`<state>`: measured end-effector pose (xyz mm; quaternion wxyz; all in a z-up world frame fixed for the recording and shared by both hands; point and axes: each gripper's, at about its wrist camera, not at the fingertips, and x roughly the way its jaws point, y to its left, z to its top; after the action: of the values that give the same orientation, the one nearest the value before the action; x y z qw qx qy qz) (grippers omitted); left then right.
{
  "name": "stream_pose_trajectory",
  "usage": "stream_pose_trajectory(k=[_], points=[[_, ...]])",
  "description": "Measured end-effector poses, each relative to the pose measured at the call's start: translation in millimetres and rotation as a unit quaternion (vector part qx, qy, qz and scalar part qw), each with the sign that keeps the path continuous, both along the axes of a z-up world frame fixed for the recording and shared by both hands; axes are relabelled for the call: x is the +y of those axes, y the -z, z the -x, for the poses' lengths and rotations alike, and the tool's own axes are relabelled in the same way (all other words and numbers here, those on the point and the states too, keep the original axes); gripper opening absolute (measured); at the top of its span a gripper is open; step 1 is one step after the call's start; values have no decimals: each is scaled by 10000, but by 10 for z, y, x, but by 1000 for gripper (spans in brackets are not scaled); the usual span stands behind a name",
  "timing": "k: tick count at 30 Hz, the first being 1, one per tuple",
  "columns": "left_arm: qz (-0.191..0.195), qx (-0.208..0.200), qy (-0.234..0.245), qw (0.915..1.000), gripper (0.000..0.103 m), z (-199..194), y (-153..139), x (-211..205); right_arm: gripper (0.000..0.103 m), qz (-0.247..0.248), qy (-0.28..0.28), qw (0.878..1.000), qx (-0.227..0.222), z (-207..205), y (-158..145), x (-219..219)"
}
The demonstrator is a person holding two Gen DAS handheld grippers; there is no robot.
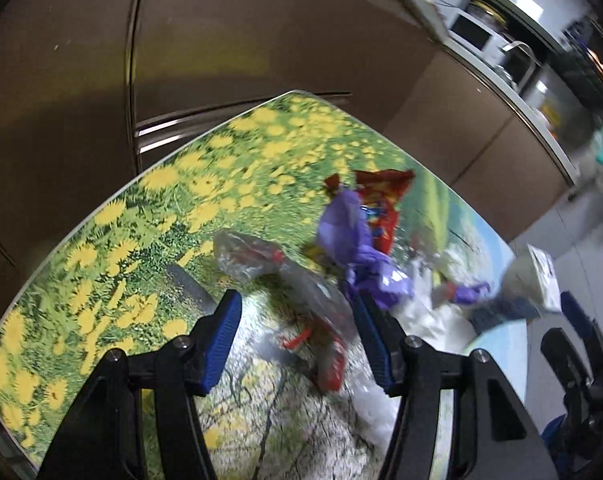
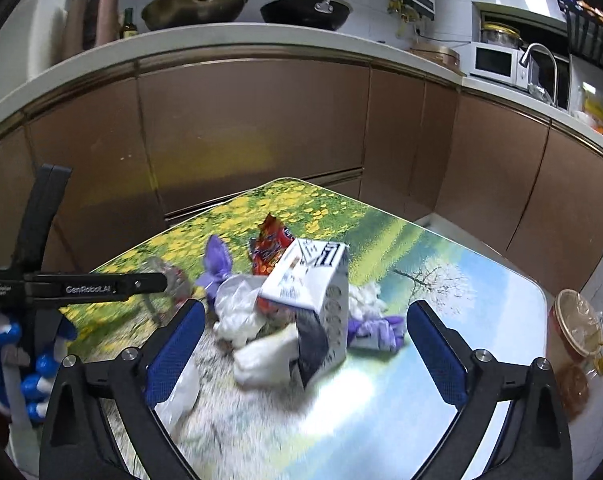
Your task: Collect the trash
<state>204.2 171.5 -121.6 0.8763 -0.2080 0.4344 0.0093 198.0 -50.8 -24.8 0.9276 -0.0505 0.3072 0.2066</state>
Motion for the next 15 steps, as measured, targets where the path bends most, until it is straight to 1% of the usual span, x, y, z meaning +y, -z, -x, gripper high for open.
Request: stream_pose_trajectory(k=[1, 2, 3, 4, 5, 6, 7, 8, 9, 10, 12, 15], points=[[90, 45, -14, 9999, 56, -29, 30, 9, 93, 4, 43, 10000, 34, -49, 22, 15], [129, 89, -24, 9999, 56, -60, 54, 5, 85, -2, 84, 9999, 83, -96, 46, 19], [128, 139, -43, 9998, 56, -92, 67, -5, 81, -28, 114, 9999, 125, -123, 58, 35], [141, 231, -77, 9996, 55, -133, 110, -4, 71, -59, 147, 9997, 163, -153, 70, 31], [201, 295, -92, 9993, 53, -177, 140, -5, 58, -79, 172, 9997, 183, -166, 81, 27], [235, 343, -115, 9991, 47, -185, 160, -11, 51, -116, 182, 9996, 198, -177, 82, 16], [251, 381, -106, 9989, 39, -204, 188, -18, 39, -158, 173, 9995, 206, -182, 79, -1], [299, 421, -91, 9986, 25, -232, 224, -17, 37, -182, 174, 9995, 200, -184, 72, -7], [402, 461, -91, 9981, 15, -243, 265, -11, 37, -229, 153, 9994, 192, -180, 64, -25], [475, 463, -94, 9978, 13, -247, 282, -3, 36, -266, 125, 9994, 188, -169, 54, -41], [482, 393, -114, 9980, 8, -221, 278, -6, 36, -350, 78, 9992, 155, -140, 19, -73], [473, 252, -122, 9985, 7, -150, 204, -3, 36, -504, 1, 9987, 54, -65, -90, -123]])
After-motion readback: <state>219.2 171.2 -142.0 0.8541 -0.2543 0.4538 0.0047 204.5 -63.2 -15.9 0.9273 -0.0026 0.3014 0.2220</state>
